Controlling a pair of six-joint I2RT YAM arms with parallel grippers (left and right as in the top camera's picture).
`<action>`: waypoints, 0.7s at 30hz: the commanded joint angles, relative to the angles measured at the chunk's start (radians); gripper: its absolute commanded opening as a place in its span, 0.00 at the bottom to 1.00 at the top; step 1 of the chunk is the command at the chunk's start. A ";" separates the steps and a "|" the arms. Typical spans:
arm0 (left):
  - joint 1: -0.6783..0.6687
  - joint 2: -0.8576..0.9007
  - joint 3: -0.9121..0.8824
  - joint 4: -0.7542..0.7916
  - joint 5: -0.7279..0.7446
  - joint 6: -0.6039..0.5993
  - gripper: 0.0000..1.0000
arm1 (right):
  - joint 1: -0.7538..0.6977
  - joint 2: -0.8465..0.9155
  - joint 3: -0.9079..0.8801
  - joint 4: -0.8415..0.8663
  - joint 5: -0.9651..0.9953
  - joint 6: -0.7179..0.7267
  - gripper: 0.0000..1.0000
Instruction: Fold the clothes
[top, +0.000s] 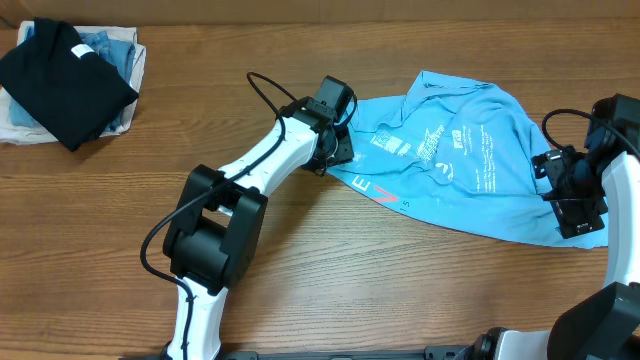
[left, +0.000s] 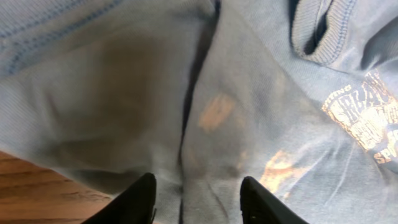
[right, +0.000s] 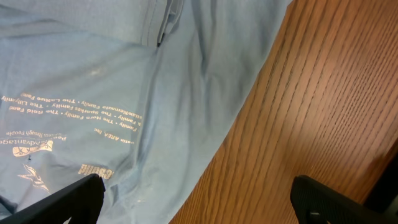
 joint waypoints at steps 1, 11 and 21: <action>0.007 0.016 0.026 0.000 -0.001 0.001 0.50 | 0.003 0.002 -0.005 0.003 0.002 -0.003 1.00; 0.005 0.023 0.024 -0.001 0.003 0.001 0.43 | 0.003 0.002 -0.005 0.004 0.002 -0.003 1.00; 0.003 0.024 0.024 -0.006 0.015 0.000 0.39 | 0.003 0.002 -0.005 0.003 0.002 -0.003 1.00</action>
